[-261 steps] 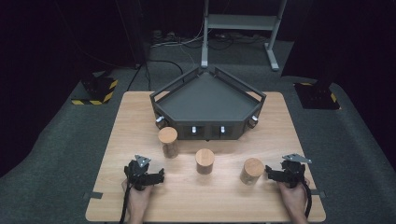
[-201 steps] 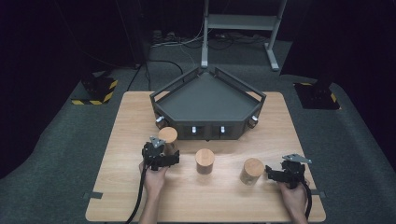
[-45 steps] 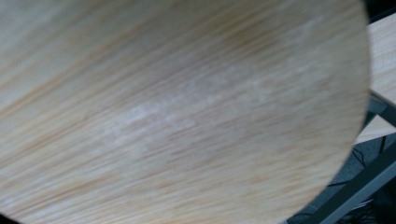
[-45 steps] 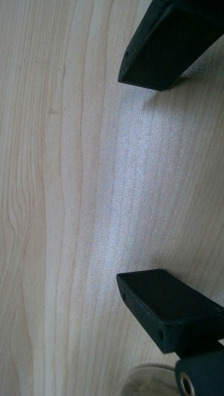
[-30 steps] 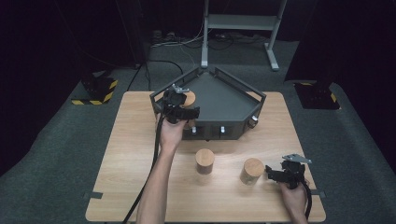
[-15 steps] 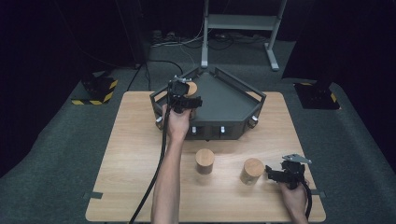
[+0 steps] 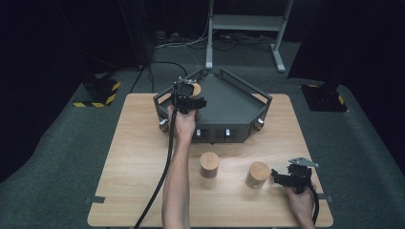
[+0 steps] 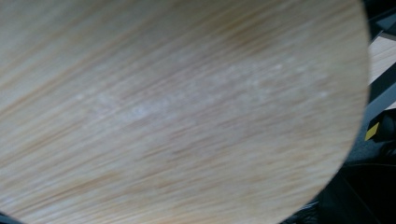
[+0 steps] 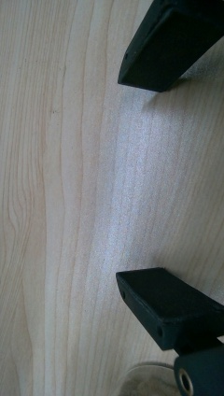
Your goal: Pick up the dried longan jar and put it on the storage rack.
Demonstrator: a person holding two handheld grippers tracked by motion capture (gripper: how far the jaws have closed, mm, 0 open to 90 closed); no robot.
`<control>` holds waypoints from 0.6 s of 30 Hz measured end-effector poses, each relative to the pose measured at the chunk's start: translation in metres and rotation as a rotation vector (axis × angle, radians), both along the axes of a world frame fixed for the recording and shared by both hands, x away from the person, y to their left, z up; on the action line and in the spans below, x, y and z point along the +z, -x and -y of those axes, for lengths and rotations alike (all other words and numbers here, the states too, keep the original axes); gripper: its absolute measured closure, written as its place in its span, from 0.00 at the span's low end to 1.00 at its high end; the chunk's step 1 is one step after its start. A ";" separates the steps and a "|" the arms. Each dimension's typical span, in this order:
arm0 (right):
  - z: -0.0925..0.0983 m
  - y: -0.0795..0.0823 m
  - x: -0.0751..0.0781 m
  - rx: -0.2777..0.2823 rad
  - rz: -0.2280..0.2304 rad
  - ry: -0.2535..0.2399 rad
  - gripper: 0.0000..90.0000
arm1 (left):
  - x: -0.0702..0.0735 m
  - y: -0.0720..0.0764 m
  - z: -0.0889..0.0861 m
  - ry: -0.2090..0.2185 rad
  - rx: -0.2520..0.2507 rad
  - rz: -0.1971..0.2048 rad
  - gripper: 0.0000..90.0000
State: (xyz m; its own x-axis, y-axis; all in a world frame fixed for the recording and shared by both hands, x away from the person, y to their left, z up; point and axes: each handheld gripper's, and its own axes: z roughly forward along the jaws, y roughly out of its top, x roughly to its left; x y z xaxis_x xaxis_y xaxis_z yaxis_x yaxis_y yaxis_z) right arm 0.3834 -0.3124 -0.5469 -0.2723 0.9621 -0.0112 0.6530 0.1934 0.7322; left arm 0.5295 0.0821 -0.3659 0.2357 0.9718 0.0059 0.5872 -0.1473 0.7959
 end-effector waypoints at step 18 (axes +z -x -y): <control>0.000 0.000 0.000 0.000 0.000 0.000 0.07 | -0.009 -0.001 0.000 -0.016 -0.008 0.004 0.29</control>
State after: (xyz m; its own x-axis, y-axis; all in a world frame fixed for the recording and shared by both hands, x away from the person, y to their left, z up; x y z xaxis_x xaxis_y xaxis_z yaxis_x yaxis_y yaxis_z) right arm 0.3834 -0.3124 -0.5469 -0.2724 0.9621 -0.0113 0.6532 0.1935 0.7320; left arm 0.5310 0.0826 -0.3752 0.2432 0.9697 0.0223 0.5827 -0.1644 0.7958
